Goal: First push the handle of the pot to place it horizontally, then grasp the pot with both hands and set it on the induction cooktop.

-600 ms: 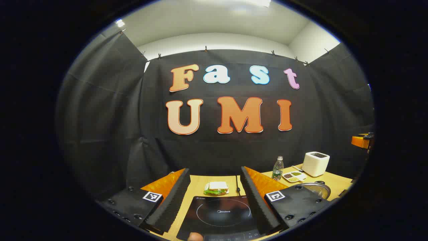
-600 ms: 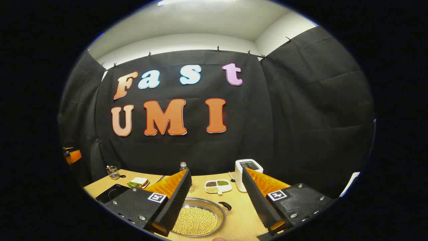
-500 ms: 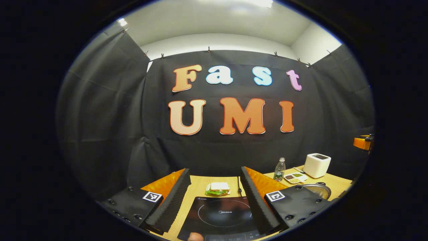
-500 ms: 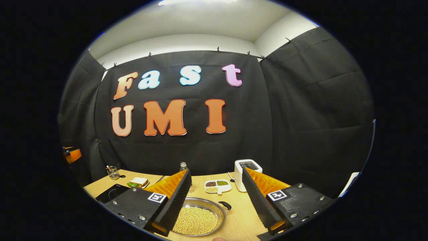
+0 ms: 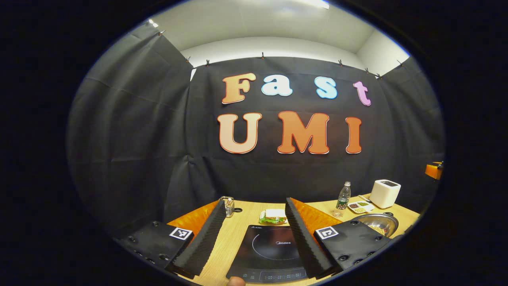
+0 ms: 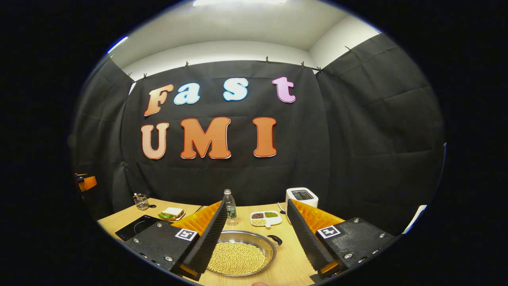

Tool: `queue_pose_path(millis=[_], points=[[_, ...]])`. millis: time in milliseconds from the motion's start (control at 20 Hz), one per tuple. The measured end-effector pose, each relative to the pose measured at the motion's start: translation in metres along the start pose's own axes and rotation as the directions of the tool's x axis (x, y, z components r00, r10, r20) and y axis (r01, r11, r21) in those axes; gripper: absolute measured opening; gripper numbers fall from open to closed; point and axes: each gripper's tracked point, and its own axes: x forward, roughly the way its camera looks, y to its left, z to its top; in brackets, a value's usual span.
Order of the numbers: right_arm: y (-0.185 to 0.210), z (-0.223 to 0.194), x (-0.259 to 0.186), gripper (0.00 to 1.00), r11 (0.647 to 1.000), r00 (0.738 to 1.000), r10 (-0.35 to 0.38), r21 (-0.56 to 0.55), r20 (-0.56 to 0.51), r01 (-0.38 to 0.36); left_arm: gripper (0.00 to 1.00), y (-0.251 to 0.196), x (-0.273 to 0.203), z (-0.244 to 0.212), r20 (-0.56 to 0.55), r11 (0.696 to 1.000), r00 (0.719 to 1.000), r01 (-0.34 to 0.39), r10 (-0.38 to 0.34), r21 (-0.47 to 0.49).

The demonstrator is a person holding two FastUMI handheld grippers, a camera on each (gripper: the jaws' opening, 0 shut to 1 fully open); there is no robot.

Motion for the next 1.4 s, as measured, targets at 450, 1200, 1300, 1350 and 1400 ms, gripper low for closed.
queue_pose_path(millis=[450,1200,1300,1350,1400], points=[[0.016,-0.009,-0.004,0.93,1.000,1.000,0.021,-0.007,-0.017,-0.021,0.97,0.019,-0.011,0.014,0.037,1.000,0.999,-0.012,0.012,0.018],[0.061,-0.111,-0.011,0.27,0.990,0.959,0.137,0.025,-0.247,-0.135,0.98,0.015,-0.009,0.001,0.017,1.000,1.000,0.007,-0.007,0.016],[0.071,-0.129,-0.014,0.19,0.987,0.943,0.158,0.027,-0.293,-0.158,0.97,0.019,-0.008,-0.001,0.021,1.000,1.000,-0.008,0.008,0.027],[0.077,-0.138,-0.014,0.14,0.985,0.935,0.169,0.031,-0.312,-0.168,0.98,0.019,-0.007,-0.003,0.019,1.000,1.000,-0.009,0.009,0.029],[0.081,-0.148,-0.019,0.12,0.983,0.926,0.181,0.033,-0.331,-0.180,0.98,0.017,-0.007,-0.006,0.013,1.000,1.000,-0.005,0.005,0.028]])
